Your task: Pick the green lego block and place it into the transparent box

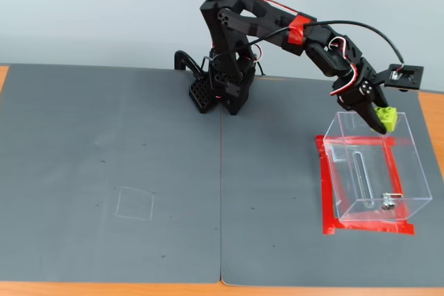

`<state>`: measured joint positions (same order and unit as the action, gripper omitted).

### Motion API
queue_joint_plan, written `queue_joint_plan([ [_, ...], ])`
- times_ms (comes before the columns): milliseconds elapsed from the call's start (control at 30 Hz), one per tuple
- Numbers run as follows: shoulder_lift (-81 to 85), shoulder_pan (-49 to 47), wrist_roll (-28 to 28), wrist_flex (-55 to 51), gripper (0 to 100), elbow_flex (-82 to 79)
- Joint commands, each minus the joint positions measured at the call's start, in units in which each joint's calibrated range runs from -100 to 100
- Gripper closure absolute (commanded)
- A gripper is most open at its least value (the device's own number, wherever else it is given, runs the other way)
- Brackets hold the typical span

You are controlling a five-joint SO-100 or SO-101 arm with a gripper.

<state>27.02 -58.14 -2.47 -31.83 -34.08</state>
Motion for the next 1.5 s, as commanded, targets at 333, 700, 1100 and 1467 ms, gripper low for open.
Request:
queue_joint_plan([
  [333, -2.0, 0.2, 0.1, 1.1, 88, 2.9],
  [700, -2.0, 0.4, 0.6, 1.1, 73, 2.5],
  [1100, -0.9, 2.4, 0.7, 1.0, 70, 2.9],
  [1467, 11.3, 10.4, 0.7, 0.6, 91, 2.3],
])
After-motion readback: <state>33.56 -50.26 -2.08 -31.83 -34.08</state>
